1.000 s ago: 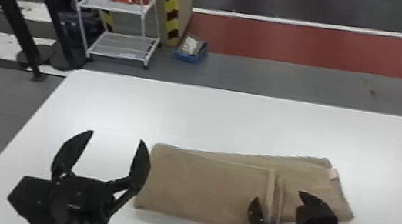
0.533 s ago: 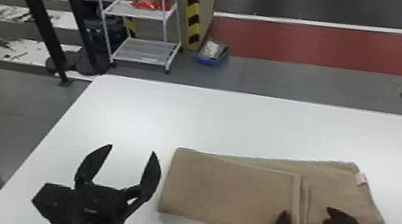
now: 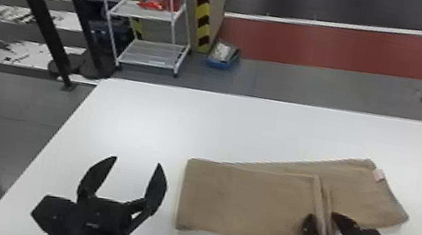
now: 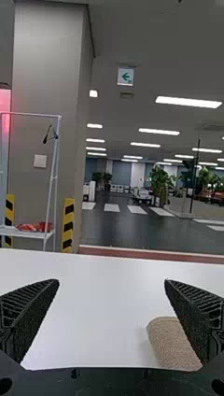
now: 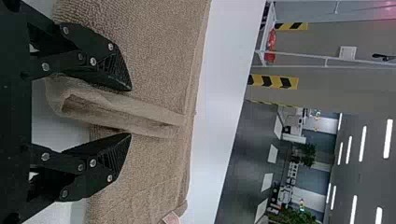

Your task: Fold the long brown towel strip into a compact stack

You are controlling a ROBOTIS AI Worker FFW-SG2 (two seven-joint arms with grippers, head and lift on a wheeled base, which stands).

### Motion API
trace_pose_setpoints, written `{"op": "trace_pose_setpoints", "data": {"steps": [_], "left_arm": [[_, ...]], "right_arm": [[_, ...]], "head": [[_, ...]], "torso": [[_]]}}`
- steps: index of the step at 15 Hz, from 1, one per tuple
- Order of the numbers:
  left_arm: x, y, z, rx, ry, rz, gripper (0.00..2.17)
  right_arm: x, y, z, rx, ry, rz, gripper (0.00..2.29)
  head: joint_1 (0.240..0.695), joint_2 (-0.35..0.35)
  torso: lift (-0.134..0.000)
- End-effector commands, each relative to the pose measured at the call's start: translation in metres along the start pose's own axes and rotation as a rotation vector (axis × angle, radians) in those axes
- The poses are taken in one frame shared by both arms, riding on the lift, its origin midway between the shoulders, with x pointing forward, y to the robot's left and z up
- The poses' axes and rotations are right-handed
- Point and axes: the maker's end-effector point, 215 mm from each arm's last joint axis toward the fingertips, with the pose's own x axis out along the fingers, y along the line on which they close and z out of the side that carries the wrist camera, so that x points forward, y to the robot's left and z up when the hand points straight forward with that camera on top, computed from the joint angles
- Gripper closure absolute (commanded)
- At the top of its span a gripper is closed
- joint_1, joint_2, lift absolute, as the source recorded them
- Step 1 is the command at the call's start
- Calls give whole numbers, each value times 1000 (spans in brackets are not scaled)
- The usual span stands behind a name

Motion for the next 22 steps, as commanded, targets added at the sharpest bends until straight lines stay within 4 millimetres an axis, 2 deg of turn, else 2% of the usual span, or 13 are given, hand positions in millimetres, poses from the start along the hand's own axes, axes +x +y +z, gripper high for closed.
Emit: {"op": "trace_pose_setpoints", "data": {"steps": [1, 2, 7, 8, 13, 14, 15, 17, 20, 22], "left_arm": [[-1, 0, -4, -3, 8, 1, 36], [-2, 2, -5, -4, 7, 1, 36], [-3, 5, -11, -16, 18, 8, 36], [-3, 5, -12, -14, 19, 8, 36], [-4, 6, -16, -16, 27, 9, 36], [-3, 7, -17, -15, 28, 11, 36], [-2, 7, -16, -16, 27, 11, 39], [-2, 8, -15, -19, 23, 13, 39], [-2, 16, -14, -22, 19, 26, 39], [-3, 20, -14, -27, 19, 31, 39]], "right_arm": [[-1, -1, 0, 2, -2, -1, 691], [-1, -1, 2, 3, -8, -1, 785], [-1, 0, 2, 9, -7, -2, 822], [-1, 1, 2, 11, -7, -1, 1048], [0, 2, 3, 17, -9, -1, 1062], [0, 3, 4, 19, -12, 0, 1244], [0, 3, 10, 19, -23, 4, 1322], [-2, 5, 25, 22, -49, 6, 1322], [-6, 3, 66, 27, -113, 19, 1322], [-11, -20, 100, 39, -166, -10, 1322]], "head": [[695, 206], [695, 206], [695, 210], [695, 211], [695, 215], [695, 216], [695, 217], [695, 220], [695, 227], [695, 240]], "torso": [[-121], [-121], [-121], [-121], [-121], [-121], [-121], [-121], [-121], [-121]]}}
